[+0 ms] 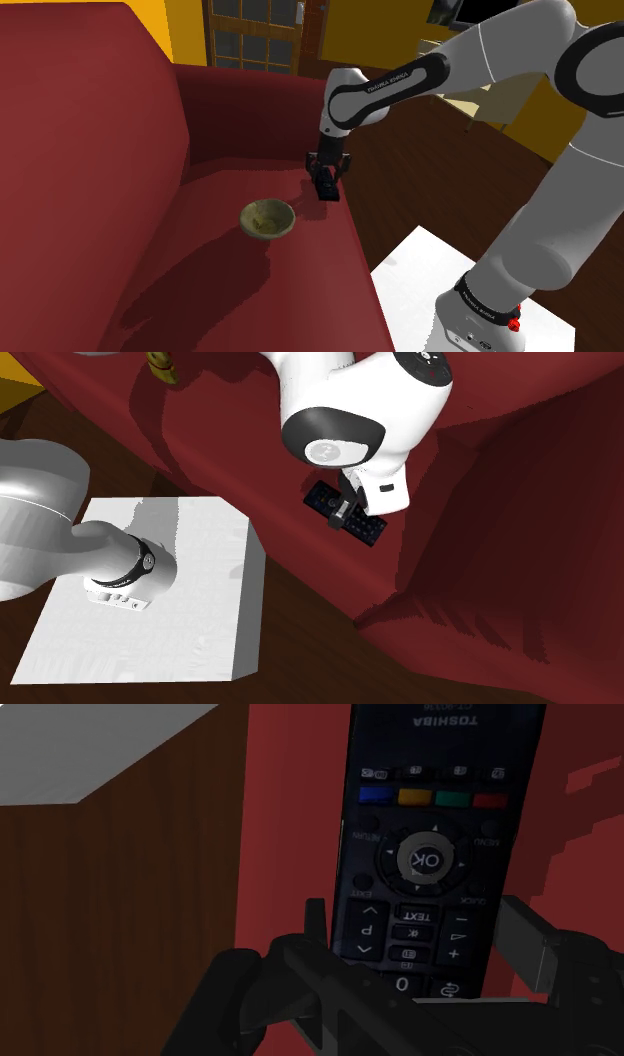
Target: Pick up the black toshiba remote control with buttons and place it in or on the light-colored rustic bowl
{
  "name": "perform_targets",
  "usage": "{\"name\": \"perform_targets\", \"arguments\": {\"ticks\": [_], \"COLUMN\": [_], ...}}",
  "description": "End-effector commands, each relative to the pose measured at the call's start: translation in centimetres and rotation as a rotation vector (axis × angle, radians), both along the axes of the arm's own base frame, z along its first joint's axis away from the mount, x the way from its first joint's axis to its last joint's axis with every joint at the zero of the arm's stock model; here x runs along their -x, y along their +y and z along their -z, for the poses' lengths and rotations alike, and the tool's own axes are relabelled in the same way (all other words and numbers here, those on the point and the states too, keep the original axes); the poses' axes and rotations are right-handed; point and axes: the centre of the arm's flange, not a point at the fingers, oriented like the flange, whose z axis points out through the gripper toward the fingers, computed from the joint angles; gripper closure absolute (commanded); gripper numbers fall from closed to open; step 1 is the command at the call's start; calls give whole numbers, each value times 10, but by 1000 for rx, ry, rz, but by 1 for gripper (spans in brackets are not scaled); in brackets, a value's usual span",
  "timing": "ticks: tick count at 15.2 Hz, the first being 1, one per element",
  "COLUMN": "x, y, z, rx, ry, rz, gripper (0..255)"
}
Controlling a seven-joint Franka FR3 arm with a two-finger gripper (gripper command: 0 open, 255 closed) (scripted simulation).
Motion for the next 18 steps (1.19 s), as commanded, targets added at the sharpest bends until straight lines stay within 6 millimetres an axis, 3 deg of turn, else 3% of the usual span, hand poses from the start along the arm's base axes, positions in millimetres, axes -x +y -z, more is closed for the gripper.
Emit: {"name": "perform_targets", "arguments": {"ticks": [1, 18], "x": [0, 0], "y": [1, 1], "z": [-10, -100], "rx": [0, 0], "ry": [0, 0], "rz": [0, 0], "gripper": [255, 255]}}
